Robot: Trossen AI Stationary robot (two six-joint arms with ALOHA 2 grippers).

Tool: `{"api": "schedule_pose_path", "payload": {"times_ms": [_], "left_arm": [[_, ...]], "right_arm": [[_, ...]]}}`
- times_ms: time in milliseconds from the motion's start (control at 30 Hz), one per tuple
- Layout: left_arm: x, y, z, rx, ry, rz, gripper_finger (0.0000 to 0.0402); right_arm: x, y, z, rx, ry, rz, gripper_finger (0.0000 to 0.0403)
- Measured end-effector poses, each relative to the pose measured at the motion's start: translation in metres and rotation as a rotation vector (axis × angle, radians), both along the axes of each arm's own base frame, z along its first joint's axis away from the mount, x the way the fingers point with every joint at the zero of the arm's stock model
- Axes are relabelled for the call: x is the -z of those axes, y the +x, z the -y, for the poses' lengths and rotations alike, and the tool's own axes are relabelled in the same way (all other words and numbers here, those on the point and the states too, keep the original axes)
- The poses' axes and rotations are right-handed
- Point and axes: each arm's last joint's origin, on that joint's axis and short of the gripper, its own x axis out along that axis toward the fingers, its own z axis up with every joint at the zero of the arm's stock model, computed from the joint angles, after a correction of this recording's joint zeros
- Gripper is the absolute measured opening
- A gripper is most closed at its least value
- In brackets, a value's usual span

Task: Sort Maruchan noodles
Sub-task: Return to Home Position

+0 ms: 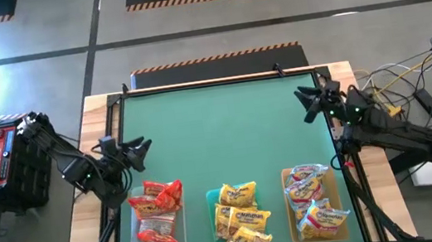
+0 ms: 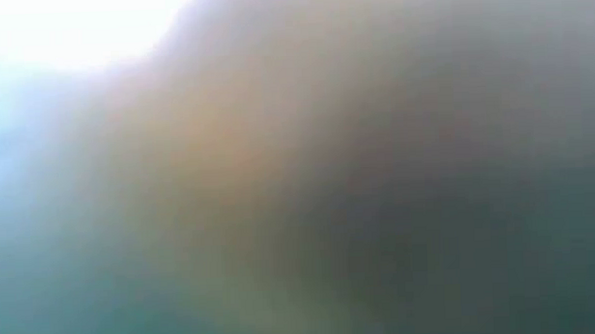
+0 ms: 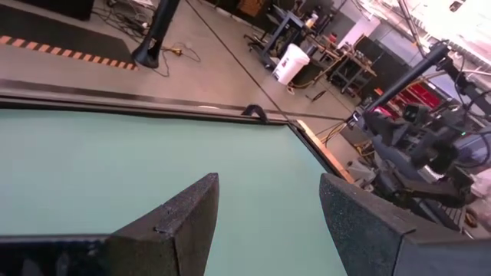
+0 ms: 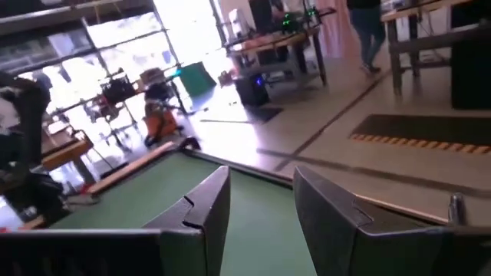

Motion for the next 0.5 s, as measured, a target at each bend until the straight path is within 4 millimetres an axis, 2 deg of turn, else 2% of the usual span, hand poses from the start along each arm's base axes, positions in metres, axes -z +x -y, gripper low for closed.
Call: {"api": "schedule_pose_path", "payload": {"times_ms": [233,500], "left_arm": [[0.000,0.000,-0.001,-0.001,0.023,-0.020,0.0210],[0.000,0.001,0.000,0.003,0.026,-0.022,0.0210]], "right_arm": [[0.027,0.007,0.003,0.000,-0.042,0.077,0.0132],[0.052,0.009,0.005,0.001,-0.044,0.046,0.0132]]}}
